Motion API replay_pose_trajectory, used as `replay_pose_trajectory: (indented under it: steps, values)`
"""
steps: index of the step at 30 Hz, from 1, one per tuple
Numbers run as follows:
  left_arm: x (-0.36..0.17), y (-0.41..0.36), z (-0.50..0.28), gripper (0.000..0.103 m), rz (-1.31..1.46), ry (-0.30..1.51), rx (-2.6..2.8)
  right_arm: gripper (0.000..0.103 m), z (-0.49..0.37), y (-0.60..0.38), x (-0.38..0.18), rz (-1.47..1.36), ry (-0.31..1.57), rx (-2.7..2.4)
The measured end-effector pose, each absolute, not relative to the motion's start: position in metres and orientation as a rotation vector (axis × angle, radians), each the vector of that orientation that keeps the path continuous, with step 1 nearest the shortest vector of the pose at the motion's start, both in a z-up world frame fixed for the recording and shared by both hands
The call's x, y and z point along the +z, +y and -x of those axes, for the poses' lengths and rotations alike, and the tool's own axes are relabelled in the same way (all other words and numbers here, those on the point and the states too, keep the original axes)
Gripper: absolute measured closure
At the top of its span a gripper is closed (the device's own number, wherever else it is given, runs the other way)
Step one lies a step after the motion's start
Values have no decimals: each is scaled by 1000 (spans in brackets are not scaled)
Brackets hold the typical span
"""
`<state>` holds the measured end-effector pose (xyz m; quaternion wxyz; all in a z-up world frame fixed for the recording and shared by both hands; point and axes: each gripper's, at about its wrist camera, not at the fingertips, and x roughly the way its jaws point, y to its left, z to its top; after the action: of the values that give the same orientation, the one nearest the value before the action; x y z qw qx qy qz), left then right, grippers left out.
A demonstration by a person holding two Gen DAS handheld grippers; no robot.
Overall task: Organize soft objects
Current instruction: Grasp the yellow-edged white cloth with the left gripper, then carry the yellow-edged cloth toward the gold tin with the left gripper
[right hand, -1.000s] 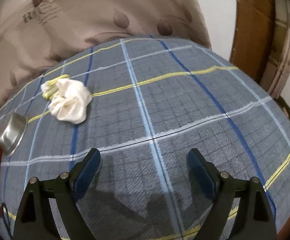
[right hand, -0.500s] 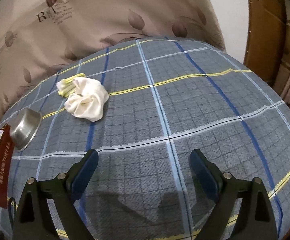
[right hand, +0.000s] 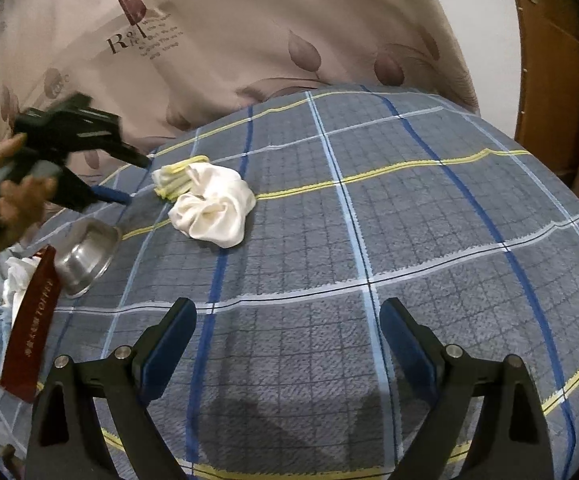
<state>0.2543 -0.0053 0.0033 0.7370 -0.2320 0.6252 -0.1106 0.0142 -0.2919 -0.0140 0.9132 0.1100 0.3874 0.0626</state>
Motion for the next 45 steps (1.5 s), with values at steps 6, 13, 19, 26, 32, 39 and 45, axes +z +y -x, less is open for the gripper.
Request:
replay_pose_trajectory:
  steps: [6,13,19,26,32,39,45]
  values:
    - [-28,4,-270,44,736,1380,-236,11,-14,-289,-14,-226,794,153]
    - [-48,-14,-289,34,774,1418,-233,11,-13,-290,-13,-234,778,163]
    - [-49,-25,-293,73,784,1382,-226,11,-11,-290,-11,-234,772,164]
    - [-39,-37,-287,83,602,1321,-199,11,-11,-292,-12,-244,773,160]
    - [-9,-38,-268,83,523,1166,-259,11,-12,-292,-12,-244,774,157]
    - [16,-15,-260,83,464,1091,-193,9,-12,-293,-12,-242,770,148]
    - [27,25,-261,83,432,1041,-89,9,-13,-292,-13,-236,780,140]
